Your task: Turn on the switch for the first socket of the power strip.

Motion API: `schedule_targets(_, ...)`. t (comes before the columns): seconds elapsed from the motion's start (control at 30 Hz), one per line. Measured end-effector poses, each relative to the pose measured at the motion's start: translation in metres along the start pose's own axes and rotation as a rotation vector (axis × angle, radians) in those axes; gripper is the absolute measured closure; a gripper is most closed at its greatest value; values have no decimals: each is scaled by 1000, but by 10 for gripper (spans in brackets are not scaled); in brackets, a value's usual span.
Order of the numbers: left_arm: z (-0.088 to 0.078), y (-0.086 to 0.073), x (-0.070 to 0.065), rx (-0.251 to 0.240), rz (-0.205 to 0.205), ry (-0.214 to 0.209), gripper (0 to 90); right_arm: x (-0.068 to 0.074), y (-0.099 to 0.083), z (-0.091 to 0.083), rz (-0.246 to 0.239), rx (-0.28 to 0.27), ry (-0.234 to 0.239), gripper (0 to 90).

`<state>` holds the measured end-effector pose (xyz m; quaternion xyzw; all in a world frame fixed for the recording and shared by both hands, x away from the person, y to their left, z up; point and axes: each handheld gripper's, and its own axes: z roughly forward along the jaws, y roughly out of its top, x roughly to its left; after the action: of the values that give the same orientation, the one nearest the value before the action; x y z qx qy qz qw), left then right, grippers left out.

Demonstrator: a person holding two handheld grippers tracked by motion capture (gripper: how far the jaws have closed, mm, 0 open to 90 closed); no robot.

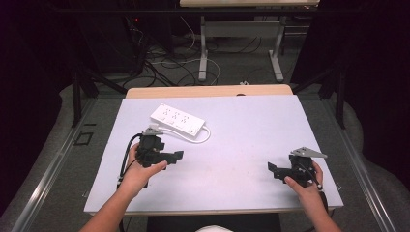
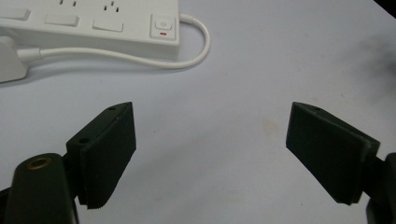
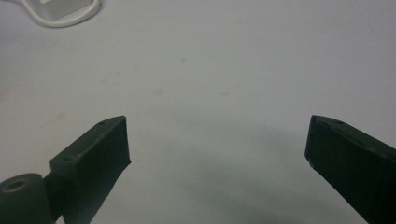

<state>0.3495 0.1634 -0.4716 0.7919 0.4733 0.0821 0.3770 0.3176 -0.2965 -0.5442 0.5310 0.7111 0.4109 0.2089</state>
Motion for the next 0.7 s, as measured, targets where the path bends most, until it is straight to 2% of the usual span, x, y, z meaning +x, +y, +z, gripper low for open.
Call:
schedule_targets(0.2,-4,-15,6,-4,-30,1,81,0,0,0,1,1,-1,58)
schedule_targets(0.4,-9,-29,15,-17,-72,28,5,1,0,0,1,0,0,58)
schedule_targets(0.57,-15,-40,24,-31,-111,50,5,1,0,0,1,0,-1,58)
schedule_targets(0.7,-18,-50,29,-41,-144,46,5,1,0,0,3,0,-4,59)
